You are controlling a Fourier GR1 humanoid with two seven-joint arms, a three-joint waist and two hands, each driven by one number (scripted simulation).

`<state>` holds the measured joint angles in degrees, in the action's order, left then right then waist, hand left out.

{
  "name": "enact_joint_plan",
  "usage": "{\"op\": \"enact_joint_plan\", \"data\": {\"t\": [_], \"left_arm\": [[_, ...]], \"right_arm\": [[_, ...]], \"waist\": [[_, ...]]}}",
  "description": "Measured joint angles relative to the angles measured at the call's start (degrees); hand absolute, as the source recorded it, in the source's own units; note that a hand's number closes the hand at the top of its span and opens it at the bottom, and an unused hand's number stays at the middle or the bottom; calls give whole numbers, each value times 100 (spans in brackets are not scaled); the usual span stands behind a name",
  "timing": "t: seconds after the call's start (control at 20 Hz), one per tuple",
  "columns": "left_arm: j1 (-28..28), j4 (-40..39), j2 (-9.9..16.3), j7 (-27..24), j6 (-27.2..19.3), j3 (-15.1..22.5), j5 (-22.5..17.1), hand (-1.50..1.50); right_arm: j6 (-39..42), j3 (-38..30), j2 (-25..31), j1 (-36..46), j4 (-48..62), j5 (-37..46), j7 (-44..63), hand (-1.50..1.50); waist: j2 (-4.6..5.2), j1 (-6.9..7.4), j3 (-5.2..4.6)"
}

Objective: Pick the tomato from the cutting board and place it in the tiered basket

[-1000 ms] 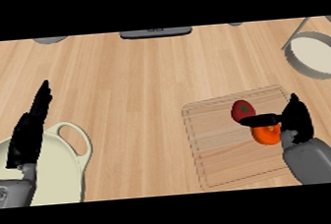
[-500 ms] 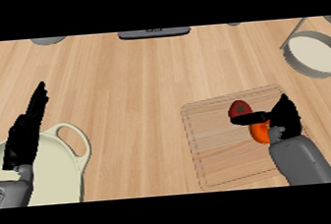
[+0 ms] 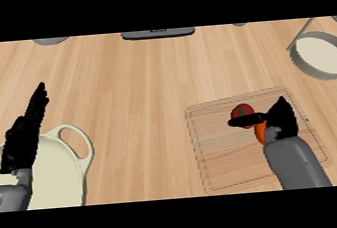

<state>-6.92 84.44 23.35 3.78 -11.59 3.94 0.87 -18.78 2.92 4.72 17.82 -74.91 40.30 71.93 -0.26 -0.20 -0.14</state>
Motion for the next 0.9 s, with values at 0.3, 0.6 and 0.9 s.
{"op": "enact_joint_plan", "data": {"t": [0.3, 0.6, 0.9], "left_arm": [[-32, -38, -205, 16, -109, 96, 173, 0], [-115, -76, -174, 14, 1, -10, 173, 0], [-171, -112, -155, -6, 80, -68, 211, 0]], "right_arm": [[191, -227, -275, 11, -28, 209, -53, -150], [272, -530, -388, 77, 223, 73, -283, 150], [641, -410, -319, 306, 625, 38, -480, 150]], "waist": [[5, -3, -1], [-2, 20, -24], [-29, 25, -79]]}}
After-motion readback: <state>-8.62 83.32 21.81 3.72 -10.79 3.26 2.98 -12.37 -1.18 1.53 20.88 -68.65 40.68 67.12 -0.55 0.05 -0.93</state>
